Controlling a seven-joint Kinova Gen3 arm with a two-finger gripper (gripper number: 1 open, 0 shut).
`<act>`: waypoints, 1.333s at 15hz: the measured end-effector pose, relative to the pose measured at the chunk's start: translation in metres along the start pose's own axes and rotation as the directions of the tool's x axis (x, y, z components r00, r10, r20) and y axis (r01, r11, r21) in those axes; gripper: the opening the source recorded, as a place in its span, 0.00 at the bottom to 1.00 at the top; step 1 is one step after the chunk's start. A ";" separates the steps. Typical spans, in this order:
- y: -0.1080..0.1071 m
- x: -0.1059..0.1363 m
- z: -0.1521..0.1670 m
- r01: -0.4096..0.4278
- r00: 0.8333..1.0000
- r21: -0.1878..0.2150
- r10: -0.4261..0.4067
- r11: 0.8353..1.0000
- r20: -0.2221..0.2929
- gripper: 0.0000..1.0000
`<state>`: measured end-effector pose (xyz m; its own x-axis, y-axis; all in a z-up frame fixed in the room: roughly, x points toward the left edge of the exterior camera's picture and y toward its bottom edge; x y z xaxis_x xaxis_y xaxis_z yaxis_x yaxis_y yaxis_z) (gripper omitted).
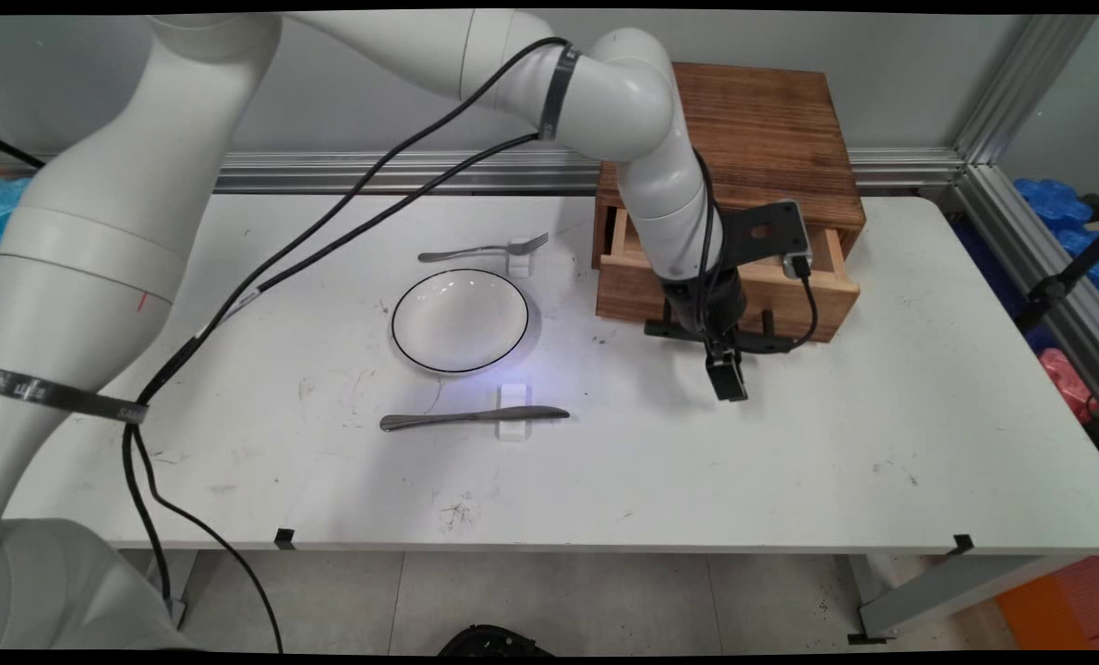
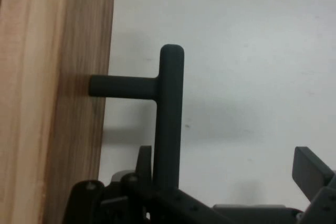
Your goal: Open the drawer
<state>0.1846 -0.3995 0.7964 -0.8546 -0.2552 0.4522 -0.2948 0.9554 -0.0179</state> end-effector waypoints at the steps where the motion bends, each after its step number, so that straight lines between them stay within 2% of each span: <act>1: 0.003 0.000 -0.001 0.000 1.000 -0.004 0.000 1.000 0.001 1.00; 11: 0.044 -0.005 -0.013 -0.011 1.000 -0.049 0.012 0.999 0.011 1.00; 20: 0.074 -0.013 -0.019 -0.013 1.000 -0.029 0.014 1.000 0.023 1.00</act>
<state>0.1823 -0.3223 0.8062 -0.8682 -0.2452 0.4313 -0.2711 0.9625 0.0015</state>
